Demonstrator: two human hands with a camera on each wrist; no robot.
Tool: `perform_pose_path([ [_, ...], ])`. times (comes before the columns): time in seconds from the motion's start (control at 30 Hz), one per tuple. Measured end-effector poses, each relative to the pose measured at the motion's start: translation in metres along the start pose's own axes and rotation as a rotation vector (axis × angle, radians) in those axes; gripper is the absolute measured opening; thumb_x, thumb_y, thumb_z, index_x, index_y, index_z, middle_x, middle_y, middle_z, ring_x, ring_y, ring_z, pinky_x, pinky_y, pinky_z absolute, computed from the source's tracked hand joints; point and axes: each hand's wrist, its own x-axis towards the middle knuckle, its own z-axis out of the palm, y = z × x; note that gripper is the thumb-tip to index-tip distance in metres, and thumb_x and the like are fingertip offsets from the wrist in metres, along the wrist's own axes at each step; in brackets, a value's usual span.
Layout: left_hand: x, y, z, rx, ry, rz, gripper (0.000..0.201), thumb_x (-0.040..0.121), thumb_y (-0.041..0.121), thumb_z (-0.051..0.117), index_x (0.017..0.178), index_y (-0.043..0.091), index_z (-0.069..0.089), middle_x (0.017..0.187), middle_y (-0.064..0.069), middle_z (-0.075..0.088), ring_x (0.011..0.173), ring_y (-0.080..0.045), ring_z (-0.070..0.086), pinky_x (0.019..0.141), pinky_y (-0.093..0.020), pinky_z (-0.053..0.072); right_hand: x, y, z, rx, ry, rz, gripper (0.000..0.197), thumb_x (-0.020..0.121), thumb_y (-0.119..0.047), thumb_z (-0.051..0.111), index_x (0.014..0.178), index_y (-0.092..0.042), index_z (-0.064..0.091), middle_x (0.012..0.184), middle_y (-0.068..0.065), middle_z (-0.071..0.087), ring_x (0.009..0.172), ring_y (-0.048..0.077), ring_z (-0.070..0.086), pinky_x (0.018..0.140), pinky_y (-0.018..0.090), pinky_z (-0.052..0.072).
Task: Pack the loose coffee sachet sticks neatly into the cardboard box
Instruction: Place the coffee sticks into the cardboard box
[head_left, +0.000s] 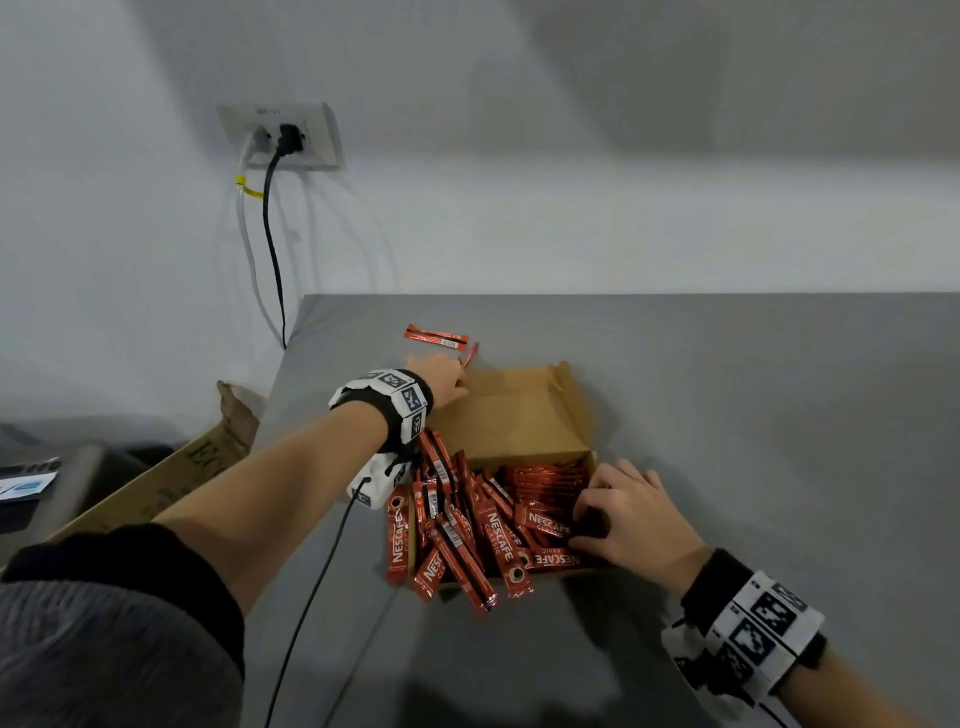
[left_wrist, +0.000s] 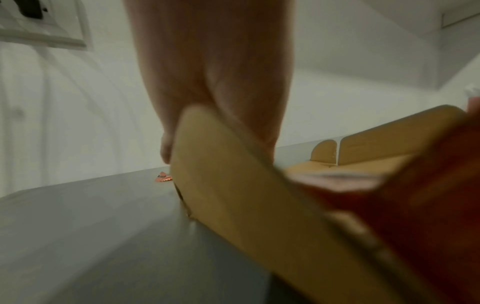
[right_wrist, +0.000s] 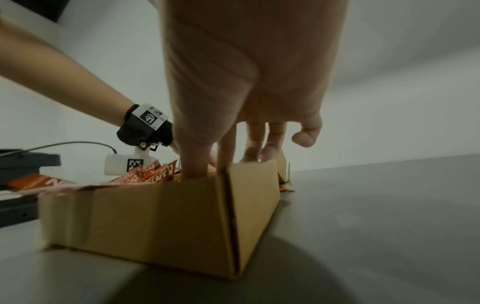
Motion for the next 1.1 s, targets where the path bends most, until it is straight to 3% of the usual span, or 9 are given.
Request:
perform_pose_path([
  [0.1,0.001,-0.001,0.001,-0.099,0.08,0.008,0.026,0.093,0.013,0.05,0.112,0.004,0.065,0.114,-0.011,0.065,0.103,-0.024,0.061,0.095,-0.037,0.048,0.003,-0.001,-0.001,0.019,0.01,0.01,0.031,0.082,-0.056,0.055,0.102,-0.032,0.061,0.108,-0.012,0.045,0.106,0.009,0.035,0.088,0.028,0.027],
  [0.27,-0.004,-0.003,0.001,-0.223,0.176,0.022,0.025,0.091,0.002,0.049,0.106,0.0,0.069,0.11,-0.013,0.068,0.098,-0.023,0.064,0.091,-0.029,0.048,0.005,0.003,0.001,0.071,0.053,0.005,0.025,0.083,-0.051,0.057,0.097,-0.031,0.062,0.105,-0.012,0.047,0.105,0.008,0.039,0.089,0.028,0.029],
  [0.43,-0.032,-0.001,-0.021,-0.404,0.371,0.111,0.022,0.09,0.0,0.053,0.104,0.003,0.07,0.109,-0.011,0.068,0.098,-0.021,0.063,0.087,-0.022,0.045,0.007,0.007,-0.005,0.251,0.32,-0.028,0.016,0.086,-0.031,0.061,0.097,-0.019,0.063,0.085,-0.008,0.053,0.083,0.011,0.051,0.08,0.037,0.048],
  [0.57,-0.08,0.021,-0.034,-0.504,0.458,0.349,0.011,0.087,0.006,0.062,0.092,0.009,0.071,0.096,-0.006,0.07,0.086,-0.015,0.063,0.083,-0.024,0.05,0.017,-0.007,-0.022,0.52,0.481,-0.004,0.044,0.091,-0.029,0.053,0.132,-0.015,0.042,0.095,-0.012,0.05,0.076,0.002,0.054,0.068,0.015,0.048],
  [0.67,-0.116,0.041,-0.028,-0.488,0.428,0.463,0.006,0.088,0.008,0.06,0.087,0.014,0.058,0.093,-0.001,0.065,0.084,-0.012,0.061,0.08,-0.023,0.051,0.021,-0.024,-0.034,0.778,0.546,-0.042,0.056,0.094,-0.043,0.042,0.141,-0.016,0.027,0.101,-0.009,0.055,0.068,0.005,0.061,0.061,0.009,0.047],
  [0.8,-0.146,0.059,-0.004,-0.336,0.461,0.499,0.007,0.092,0.008,0.052,0.1,0.008,0.051,0.097,-0.004,0.06,0.082,-0.019,0.059,0.073,-0.03,0.052,0.016,-0.042,-0.034,0.8,0.486,-0.127,0.035,0.094,-0.041,0.039,0.121,-0.023,0.049,0.068,-0.004,0.059,0.05,0.005,0.057,0.05,0.011,0.043],
  [0.93,-0.155,0.062,0.012,-0.424,0.561,0.41,0.016,0.092,0.006,0.05,0.109,0.005,0.051,0.107,-0.006,0.06,0.098,-0.017,0.055,0.086,-0.026,0.046,0.01,-0.045,-0.021,0.674,0.363,-0.152,0.017,0.096,-0.017,0.048,0.104,-0.015,0.062,0.073,-0.008,0.064,0.066,0.006,0.061,0.061,0.015,0.046],
  [1.0,-0.153,0.059,0.017,-0.447,0.538,0.363,0.026,0.091,0.006,0.051,0.117,0.009,0.05,0.113,-0.001,0.055,0.104,-0.011,0.05,0.091,-0.021,0.041,0.004,-0.042,-0.016,0.662,0.331,-0.179,0.017,0.095,-0.013,0.05,0.106,-0.015,0.062,0.072,-0.012,0.061,0.072,0.0,0.06,0.065,0.009,0.044],
  [1.1,-0.153,0.051,0.019,-0.567,0.456,0.275,0.045,0.085,0.009,0.059,0.127,0.018,0.047,0.113,0.008,0.046,0.1,-0.002,0.046,0.086,-0.011,0.041,-0.001,-0.038,-0.013,0.668,0.392,-0.194,0.028,0.092,-0.01,0.054,0.118,-0.02,0.055,0.08,-0.007,0.062,0.08,-0.002,0.059,0.068,0.008,0.045],
])
